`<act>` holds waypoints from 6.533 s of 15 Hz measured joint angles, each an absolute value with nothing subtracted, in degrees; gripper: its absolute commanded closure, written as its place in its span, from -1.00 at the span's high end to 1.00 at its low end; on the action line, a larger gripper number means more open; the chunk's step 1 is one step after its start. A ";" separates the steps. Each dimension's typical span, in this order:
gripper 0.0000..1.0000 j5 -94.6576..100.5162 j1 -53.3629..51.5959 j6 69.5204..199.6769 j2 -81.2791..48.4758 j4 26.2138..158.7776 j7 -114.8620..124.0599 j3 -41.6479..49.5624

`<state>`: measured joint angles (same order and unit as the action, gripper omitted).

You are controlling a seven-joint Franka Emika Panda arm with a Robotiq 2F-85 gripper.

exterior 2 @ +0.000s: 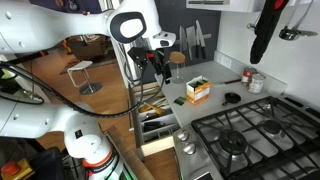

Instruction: Lift the lid from the jar and put it on the countertop

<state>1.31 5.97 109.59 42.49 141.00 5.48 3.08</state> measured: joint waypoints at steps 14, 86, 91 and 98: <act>1.00 1.31 5.97 109.59 42.49 140.99 5.48 3.08; -0.73 -23.09 -3.71 149.53 -2.25 111.86 43.01 -7.57; -0.73 -26.71 -3.73 151.37 0.33 109.97 42.44 -7.25; -0.73 -41.37 -3.79 147.78 9.41 113.32 25.89 -4.20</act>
